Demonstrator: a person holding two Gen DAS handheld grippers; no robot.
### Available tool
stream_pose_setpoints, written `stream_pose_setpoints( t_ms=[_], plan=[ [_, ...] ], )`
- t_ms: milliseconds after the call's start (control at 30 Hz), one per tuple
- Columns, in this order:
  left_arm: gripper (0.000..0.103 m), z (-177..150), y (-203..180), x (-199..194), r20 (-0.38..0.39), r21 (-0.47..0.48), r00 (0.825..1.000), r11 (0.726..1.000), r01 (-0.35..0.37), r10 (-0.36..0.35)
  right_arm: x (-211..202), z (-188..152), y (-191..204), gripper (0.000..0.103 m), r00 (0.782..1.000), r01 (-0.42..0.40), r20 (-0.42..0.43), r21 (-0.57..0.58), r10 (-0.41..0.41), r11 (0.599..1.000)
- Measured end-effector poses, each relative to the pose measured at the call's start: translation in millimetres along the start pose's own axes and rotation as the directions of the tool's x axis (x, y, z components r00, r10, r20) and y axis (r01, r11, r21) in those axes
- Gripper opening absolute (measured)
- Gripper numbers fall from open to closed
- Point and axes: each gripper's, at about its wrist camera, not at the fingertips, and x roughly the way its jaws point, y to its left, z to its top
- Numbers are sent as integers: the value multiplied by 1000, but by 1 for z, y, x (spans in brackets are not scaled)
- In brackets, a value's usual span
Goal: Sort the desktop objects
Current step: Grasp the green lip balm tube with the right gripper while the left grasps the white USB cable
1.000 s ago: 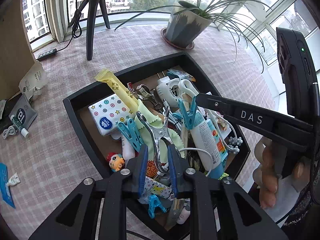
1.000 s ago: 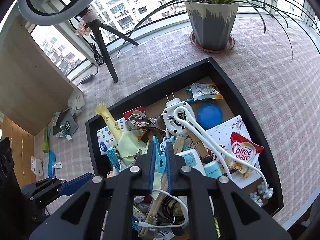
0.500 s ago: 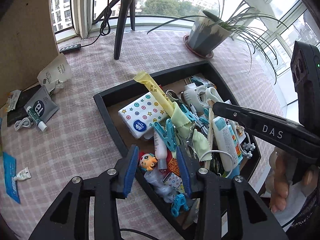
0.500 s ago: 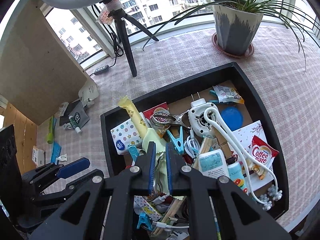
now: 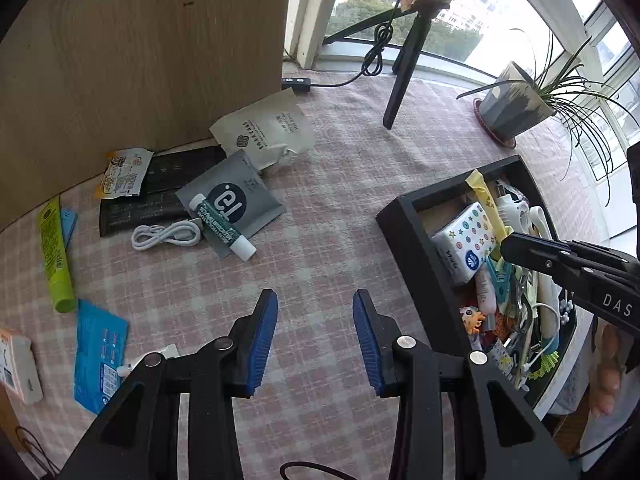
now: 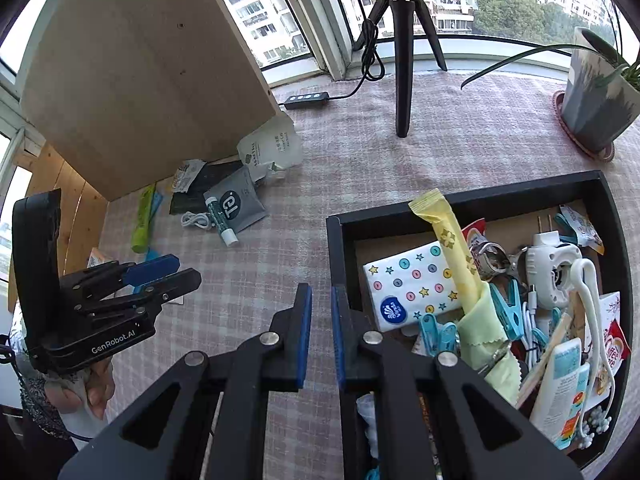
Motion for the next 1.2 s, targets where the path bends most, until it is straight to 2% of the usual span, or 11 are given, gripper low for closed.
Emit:
stream_pose_setpoints(
  t_ms=[133, 300, 533, 667, 833, 1067, 1200],
  plan=[
    [37, 10, 43, 7, -10, -6, 999, 999, -34, 34, 34, 14, 29, 10, 998, -33, -53, -30, 31, 999],
    [37, 27, 78, 21, -31, -12, 999, 1000, -27, 26, 73, 31, 61, 10, 993, -49, -108, -73, 41, 996],
    [37, 47, 86, 48, -50, 43, 998, 999, -27, 29, 115, 49, 80, 10, 988, -57, -150, -77, 45, 995],
    [37, 50, 95, 66, -86, 37, 996, 999, -10, 13, 128, 56, 85, 10, 986, -73, -159, -84, 59, 994],
    [38, 54, 106, 68, -65, 7, 998, 1000, 25, -24, 140, 63, 92, 10, 984, -90, -163, -86, 75, 992],
    [38, 51, 111, 73, -91, 17, 994, 998, 59, -57, 153, 69, 105, 11, 983, -85, -171, -121, 64, 989],
    [40, 43, 121, 74, -111, -29, 988, 994, 103, -105, 154, 69, 105, 11, 982, -87, -176, -117, 66, 989]
  ],
)
